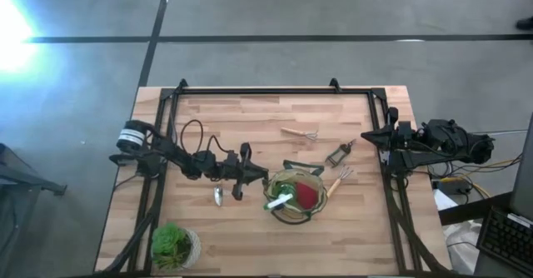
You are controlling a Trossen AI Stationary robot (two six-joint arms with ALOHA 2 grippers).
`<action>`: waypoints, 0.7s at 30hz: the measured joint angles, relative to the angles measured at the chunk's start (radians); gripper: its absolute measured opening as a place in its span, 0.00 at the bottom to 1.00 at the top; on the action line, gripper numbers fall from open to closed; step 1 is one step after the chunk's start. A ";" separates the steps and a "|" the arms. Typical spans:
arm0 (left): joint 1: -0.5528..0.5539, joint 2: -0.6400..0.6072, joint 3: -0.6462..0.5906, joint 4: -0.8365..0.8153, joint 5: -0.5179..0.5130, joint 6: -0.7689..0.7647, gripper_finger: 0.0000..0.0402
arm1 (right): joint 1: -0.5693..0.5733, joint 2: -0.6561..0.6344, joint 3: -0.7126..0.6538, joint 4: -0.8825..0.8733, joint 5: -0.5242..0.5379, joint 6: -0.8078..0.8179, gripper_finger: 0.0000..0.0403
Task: Pick & Place Garden tools in Gardening bag
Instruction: Put the left shear scissors into the side pocket of the gardening bag
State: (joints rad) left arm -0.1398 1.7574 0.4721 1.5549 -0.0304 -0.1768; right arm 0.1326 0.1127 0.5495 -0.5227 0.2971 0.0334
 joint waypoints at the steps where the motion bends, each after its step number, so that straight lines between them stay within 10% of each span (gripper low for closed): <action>1: 0.000 0.000 0.000 0.000 0.007 0.000 0.06 | 0.000 0.000 0.000 0.000 0.000 0.000 0.02; 21: 0.000 0.000 0.003 -0.048 0.038 0.012 0.06 | 0.000 0.000 0.000 0.000 0.000 0.000 0.02</action>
State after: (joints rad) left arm -0.1402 1.7576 0.4749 1.5072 0.0080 -0.1652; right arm 0.1326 0.1127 0.5495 -0.5228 0.2970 0.0334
